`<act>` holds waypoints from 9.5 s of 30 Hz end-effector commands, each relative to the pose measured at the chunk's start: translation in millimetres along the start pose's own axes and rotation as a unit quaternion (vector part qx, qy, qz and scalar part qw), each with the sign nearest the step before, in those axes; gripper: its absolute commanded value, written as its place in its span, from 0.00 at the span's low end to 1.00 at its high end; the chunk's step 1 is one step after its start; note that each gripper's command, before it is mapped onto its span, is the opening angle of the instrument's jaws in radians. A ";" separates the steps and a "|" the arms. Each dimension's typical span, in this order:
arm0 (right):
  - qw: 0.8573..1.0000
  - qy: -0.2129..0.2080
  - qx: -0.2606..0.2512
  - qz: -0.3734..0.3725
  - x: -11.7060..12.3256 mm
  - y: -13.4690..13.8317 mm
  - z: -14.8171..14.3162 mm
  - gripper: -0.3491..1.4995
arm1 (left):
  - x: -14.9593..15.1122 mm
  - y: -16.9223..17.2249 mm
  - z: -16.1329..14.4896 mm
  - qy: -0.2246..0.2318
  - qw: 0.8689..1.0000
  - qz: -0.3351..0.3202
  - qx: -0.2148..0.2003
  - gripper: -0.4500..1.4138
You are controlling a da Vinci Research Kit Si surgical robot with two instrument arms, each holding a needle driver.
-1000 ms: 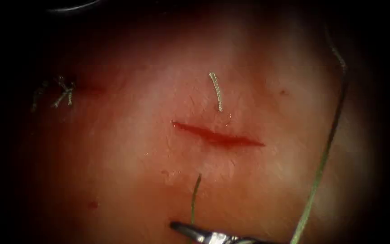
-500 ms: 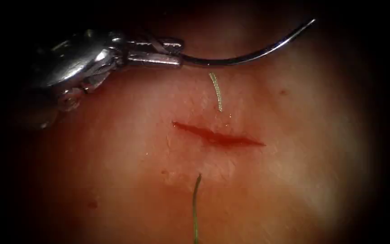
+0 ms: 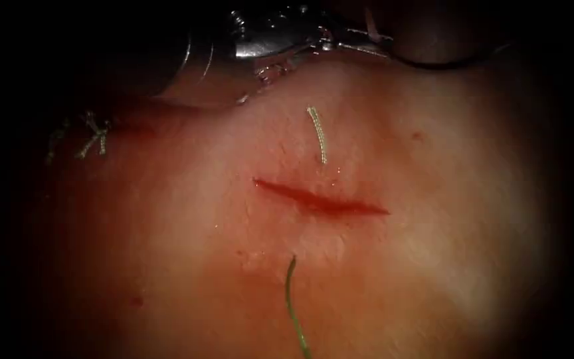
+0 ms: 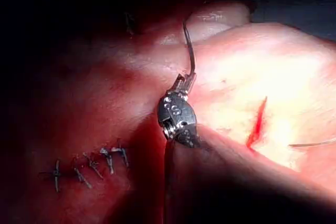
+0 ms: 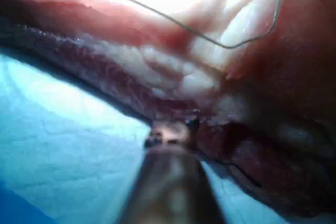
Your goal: Wound Closure
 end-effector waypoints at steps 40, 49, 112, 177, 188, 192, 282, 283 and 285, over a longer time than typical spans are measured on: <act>0.963 0.100 0.238 0.084 17.2 -16.8 40.6 0.76 | -7.8 2.1 -10.6 -0.011 0.998 -0.015 0.066 0.00; 0.963 0.026 0.261 0.069 17.0 -18.2 42.6 0.30 | -7.8 2.3 -10.6 -0.011 0.998 -0.015 0.067 0.00; 0.969 0.111 0.190 0.108 26.8 -11.0 38.3 0.83 | -7.7 1.0 -10.7 -0.009 0.997 -0.017 0.076 0.00; 0.970 0.138 0.191 0.058 18.1 -11.3 31.6 0.87 | 2.4 28.8 -2.8 -0.195 0.961 0.196 -0.014 0.82; 0.970 0.139 0.193 0.058 18.2 -11.9 32.0 0.87 | -1.2 29.7 1.5 -0.248 0.935 0.253 -0.004 0.77; 0.970 0.139 0.192 0.058 18.3 -12.0 32.1 0.87 | -1.8 30.0 3.5 -0.255 0.933 0.256 -0.004 0.77; 0.862 0.282 0.299 -0.295 24.4 -27.8 34.5 0.00 | 2.7 24.6 -4.1 -0.161 0.946 0.280 0.000 0.00; 0.862 0.281 0.300 -0.296 24.4 -27.8 34.6 0.00 | 2.8 24.6 -4.2 -0.161 0.946 0.280 0.000 0.00; 0.866 0.273 0.300 -0.293 24.4 -27.5 34.8 0.00 | 2.9 24.5 -4.2 -0.161 0.946 0.280 0.000 0.00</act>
